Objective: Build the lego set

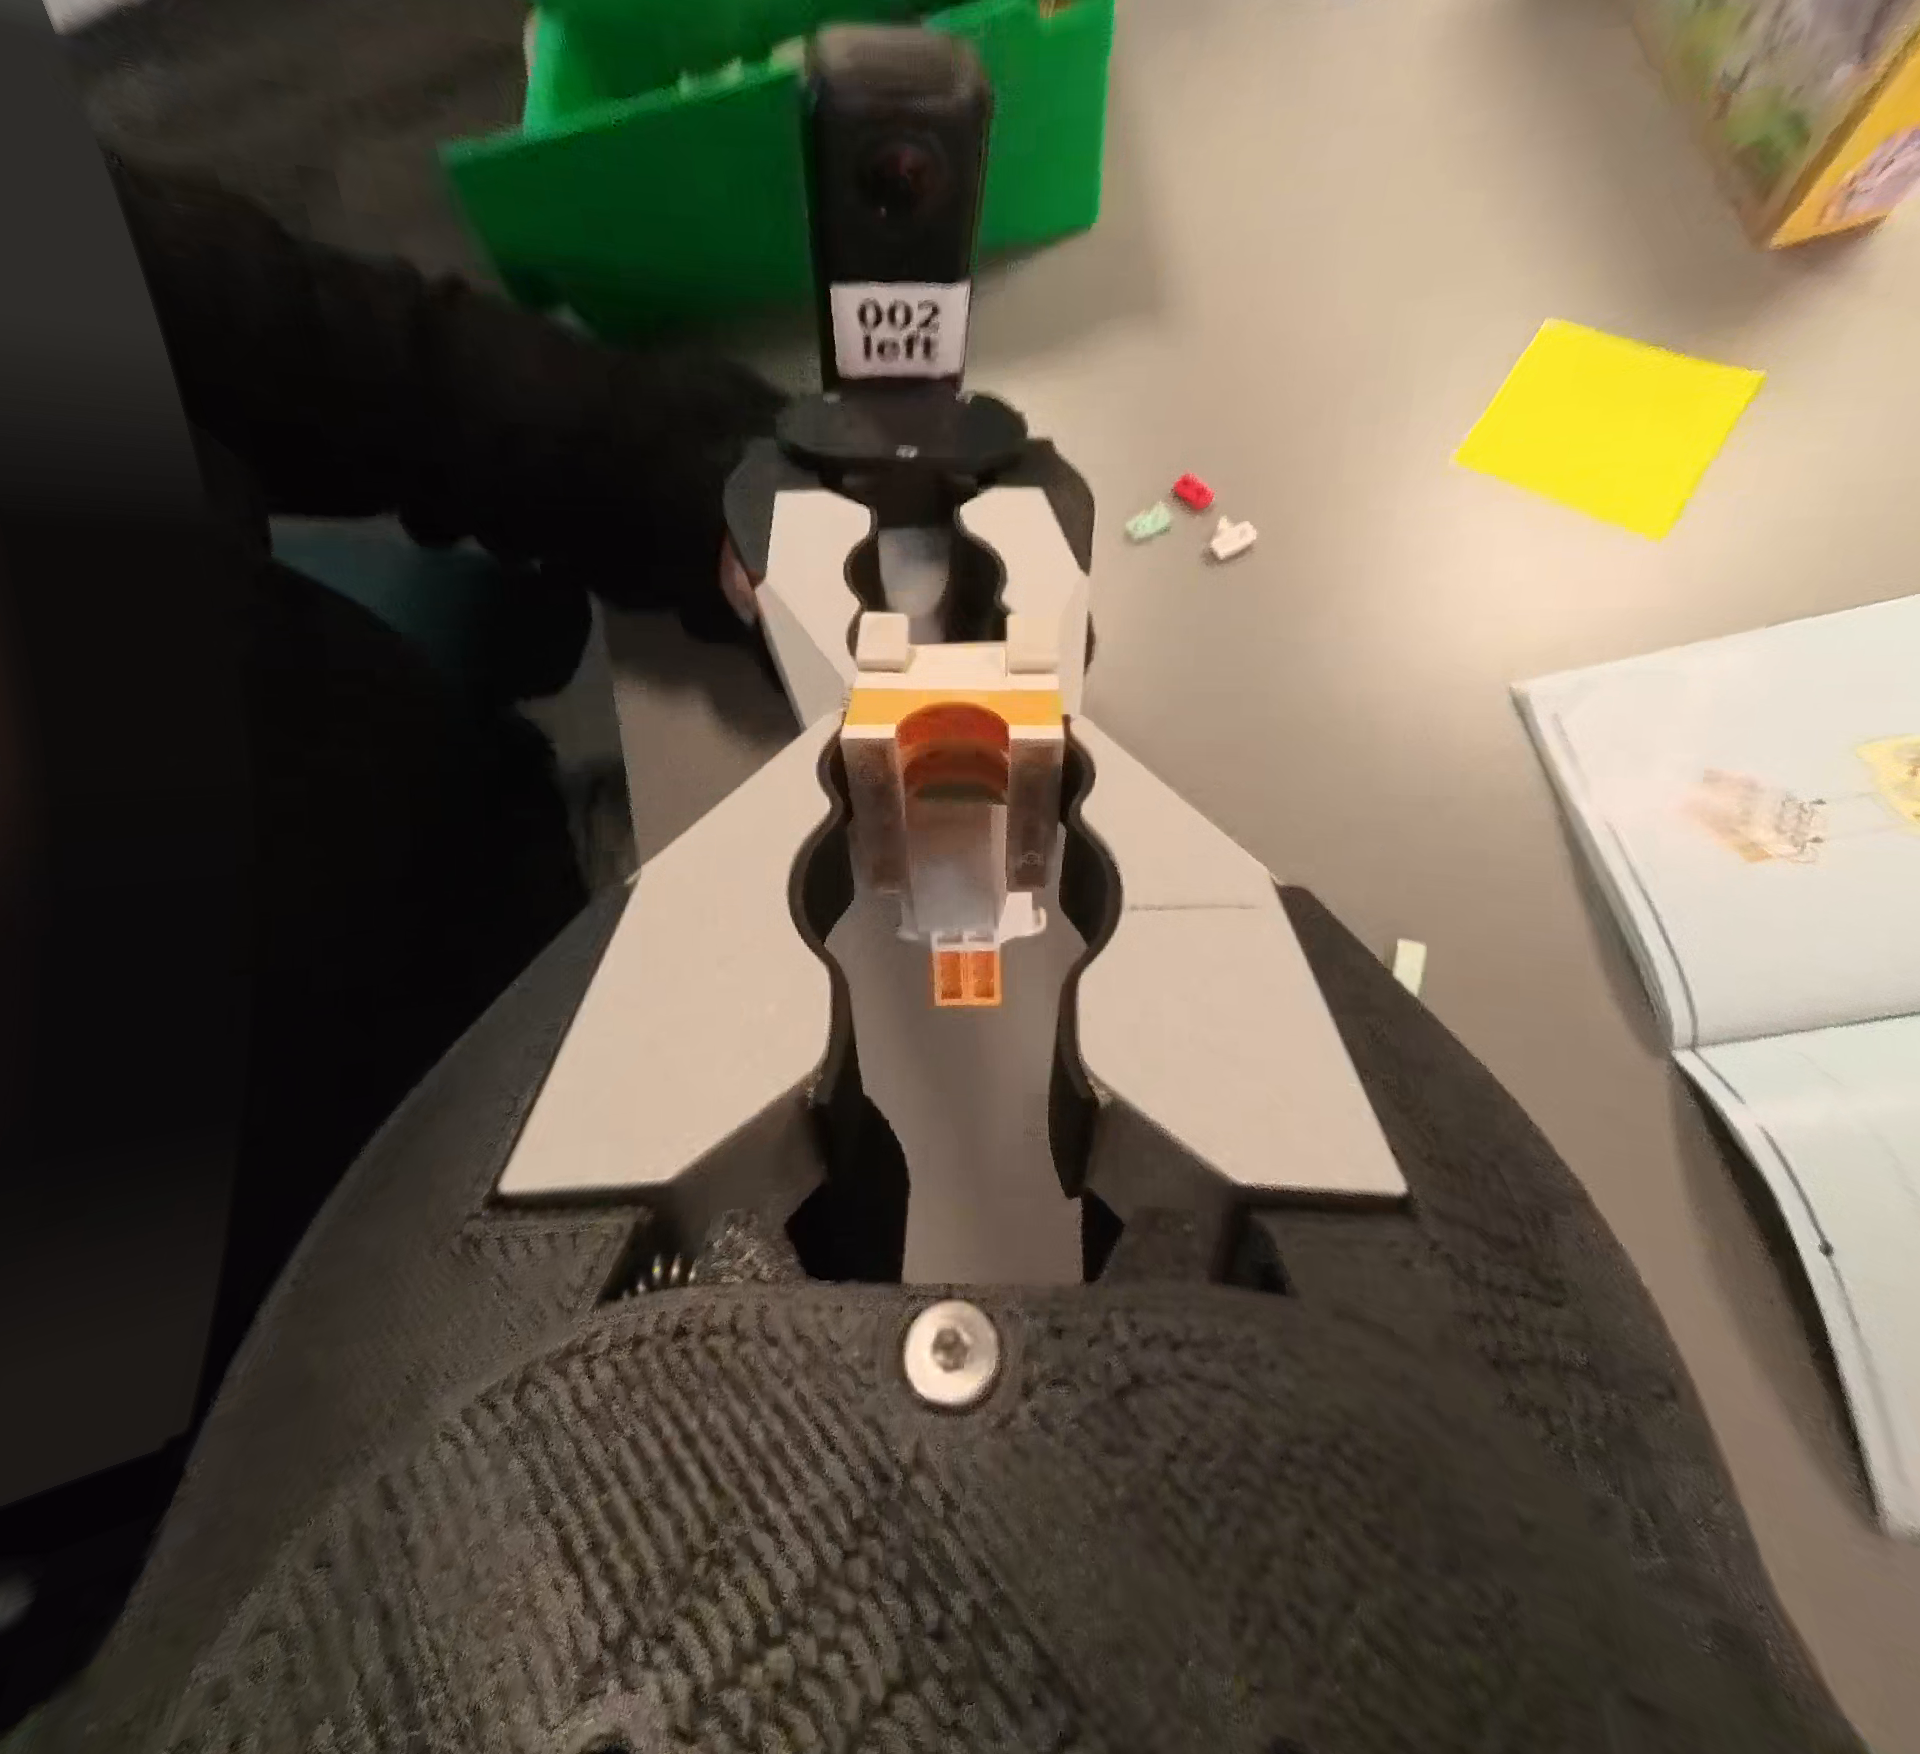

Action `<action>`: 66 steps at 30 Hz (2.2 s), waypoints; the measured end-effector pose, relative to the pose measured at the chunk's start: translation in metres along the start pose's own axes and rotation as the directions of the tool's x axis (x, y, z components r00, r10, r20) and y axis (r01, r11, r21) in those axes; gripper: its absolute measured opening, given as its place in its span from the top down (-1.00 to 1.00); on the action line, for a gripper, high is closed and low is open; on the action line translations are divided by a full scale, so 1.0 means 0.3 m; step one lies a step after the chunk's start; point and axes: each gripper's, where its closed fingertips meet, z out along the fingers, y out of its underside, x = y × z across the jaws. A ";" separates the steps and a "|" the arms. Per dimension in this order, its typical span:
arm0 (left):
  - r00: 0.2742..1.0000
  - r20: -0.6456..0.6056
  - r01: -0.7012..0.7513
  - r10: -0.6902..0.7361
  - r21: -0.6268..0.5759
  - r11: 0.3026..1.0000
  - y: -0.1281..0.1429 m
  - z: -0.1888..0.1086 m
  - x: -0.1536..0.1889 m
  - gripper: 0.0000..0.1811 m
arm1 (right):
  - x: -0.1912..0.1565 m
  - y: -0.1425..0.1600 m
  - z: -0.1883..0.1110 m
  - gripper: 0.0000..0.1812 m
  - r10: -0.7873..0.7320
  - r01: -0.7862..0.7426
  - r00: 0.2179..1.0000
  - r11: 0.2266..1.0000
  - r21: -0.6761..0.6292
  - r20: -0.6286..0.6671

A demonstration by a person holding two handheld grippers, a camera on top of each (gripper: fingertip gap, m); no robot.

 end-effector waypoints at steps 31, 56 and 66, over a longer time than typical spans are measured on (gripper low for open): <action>0.999 -0.039 -0.020 0.019 -0.023 1.000 0.023 0.005 0.035 0.64 | -0.043 0.037 -0.036 0.62 -0.033 0.028 0.999 0.943 -0.331 -0.009; 0.998 -0.054 0.015 -0.019 -0.070 0.997 0.047 0.016 0.045 0.64 | -0.050 0.027 -0.018 0.62 -0.061 0.052 0.998 0.946 -0.321 -0.018; 0.999 -0.050 0.007 -0.012 -0.110 0.994 0.070 0.019 0.042 0.65 | -0.052 0.053 -0.020 0.62 -0.037 0.029 0.999 0.947 -0.319 -0.021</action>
